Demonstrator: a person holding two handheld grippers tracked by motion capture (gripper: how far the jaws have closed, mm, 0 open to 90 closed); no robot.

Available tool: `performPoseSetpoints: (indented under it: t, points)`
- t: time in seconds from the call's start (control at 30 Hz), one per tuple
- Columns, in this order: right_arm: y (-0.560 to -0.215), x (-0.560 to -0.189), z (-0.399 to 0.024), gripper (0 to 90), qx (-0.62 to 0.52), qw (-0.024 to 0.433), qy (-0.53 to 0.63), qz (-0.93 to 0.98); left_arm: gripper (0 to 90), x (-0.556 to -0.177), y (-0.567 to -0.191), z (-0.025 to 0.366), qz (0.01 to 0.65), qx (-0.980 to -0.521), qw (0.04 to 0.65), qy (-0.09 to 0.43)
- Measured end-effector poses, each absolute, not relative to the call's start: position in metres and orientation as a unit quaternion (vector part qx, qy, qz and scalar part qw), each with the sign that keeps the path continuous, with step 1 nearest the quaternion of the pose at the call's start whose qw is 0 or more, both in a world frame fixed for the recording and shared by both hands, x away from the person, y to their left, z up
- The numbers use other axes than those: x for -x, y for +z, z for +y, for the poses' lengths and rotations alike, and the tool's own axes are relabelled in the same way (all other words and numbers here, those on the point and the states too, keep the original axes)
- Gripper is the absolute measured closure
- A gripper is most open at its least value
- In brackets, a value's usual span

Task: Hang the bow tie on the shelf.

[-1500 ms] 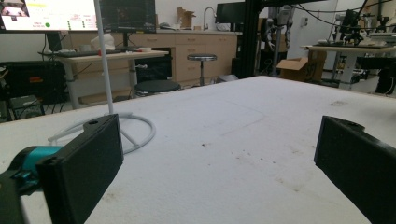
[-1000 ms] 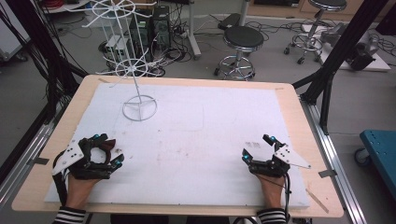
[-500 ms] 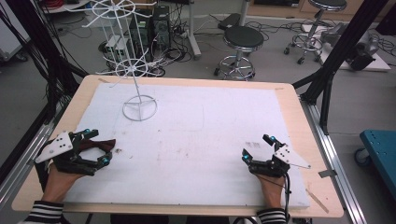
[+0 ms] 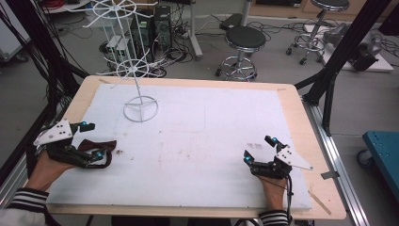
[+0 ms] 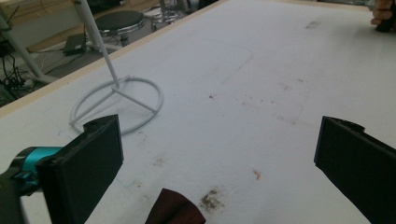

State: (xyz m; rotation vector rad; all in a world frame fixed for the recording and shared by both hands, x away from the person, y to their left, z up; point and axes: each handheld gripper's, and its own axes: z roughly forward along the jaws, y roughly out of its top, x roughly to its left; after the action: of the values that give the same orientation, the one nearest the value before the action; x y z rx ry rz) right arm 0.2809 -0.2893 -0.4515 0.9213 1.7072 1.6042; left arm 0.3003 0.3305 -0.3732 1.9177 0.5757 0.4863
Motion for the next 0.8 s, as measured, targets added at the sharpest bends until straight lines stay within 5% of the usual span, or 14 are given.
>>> performPoseSetpoints:
  t: [0.8]
  points:
    - [-0.451, -0.280, -0.289, 0.6, -0.348, 0.308, 0.604, 0.647, 1.7, -0.336, -0.367, 0.342, 0.203, -0.880, 0.398, 0.160]
